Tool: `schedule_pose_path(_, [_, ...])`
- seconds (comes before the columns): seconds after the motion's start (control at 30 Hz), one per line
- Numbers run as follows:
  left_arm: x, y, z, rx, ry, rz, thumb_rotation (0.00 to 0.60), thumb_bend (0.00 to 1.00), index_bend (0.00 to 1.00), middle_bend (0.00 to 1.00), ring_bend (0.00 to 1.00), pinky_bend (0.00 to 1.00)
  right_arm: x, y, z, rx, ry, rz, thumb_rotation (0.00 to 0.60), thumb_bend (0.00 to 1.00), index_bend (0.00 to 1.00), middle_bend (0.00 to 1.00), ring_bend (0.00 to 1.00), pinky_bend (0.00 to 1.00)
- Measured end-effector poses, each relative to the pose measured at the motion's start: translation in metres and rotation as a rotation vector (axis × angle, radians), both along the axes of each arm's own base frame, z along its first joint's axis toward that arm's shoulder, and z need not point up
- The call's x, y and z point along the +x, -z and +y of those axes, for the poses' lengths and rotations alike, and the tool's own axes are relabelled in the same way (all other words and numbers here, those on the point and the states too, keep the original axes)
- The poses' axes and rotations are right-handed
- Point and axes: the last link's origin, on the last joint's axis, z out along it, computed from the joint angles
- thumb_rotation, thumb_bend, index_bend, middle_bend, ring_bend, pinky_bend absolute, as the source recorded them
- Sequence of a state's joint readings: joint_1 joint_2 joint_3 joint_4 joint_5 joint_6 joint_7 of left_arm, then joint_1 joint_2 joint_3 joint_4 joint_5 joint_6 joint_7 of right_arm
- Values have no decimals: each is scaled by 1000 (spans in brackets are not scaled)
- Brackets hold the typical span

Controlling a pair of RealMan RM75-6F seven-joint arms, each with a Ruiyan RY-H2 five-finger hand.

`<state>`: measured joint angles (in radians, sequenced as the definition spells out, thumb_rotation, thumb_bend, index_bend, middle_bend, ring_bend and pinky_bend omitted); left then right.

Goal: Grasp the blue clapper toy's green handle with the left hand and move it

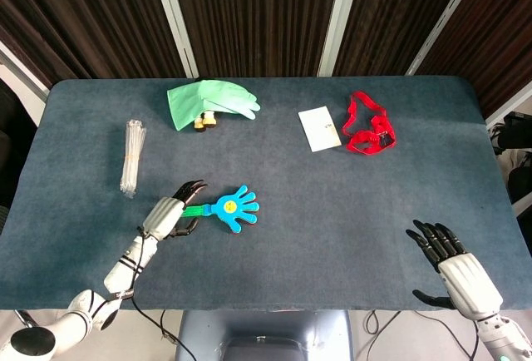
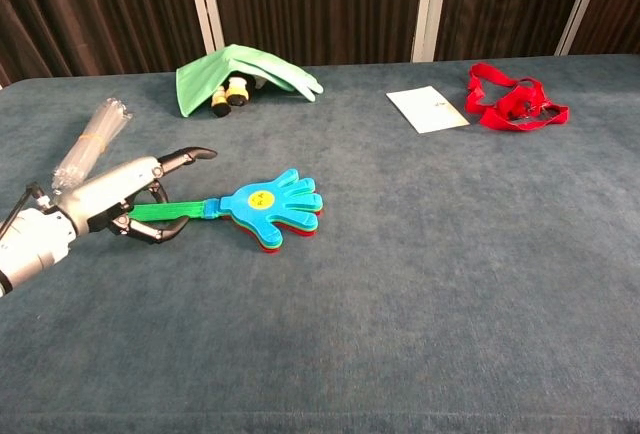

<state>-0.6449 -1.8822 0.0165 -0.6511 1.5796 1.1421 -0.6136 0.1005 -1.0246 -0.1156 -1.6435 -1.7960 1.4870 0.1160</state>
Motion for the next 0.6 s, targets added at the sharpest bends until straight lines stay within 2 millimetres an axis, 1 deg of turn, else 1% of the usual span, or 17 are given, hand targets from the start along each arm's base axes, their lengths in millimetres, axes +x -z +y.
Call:
schedule_pose_path(0.13, [5,-8,-7,10,49,18,600,456,0,0,0,0,1,0,1,3,-5,-1,600,158,0,0,0,0])
schedule_pose_path(0.2, [9,-16,-12,32,90,29,600,454,0,0,0,0,1,0,2,3,-8,-2,600,158,0,0,0,0])
schedule_pose_path(0.3, [16,-32,-19,81,150,49,600,451,0,0,0,0,2,0,3,3,-11,-4,600,158,0,0,0,0])
schedule_pose_path(0.43, [19,-55,-24,146,204,88,600,435,0,0,0,0,2,0,4,2,-15,-5,600,158,0,0,0,0])
schedule_pose_path(0.53, [20,-70,-36,190,237,110,600,438,0,0,0,0,2,-1,5,-1,-17,-6,600,158,0,0,0,0])
schedule_pose_path(0.6, [13,-89,-55,237,243,145,600,439,0,0,0,0,2,-1,5,-4,-17,-2,600,158,0,0,0,0])
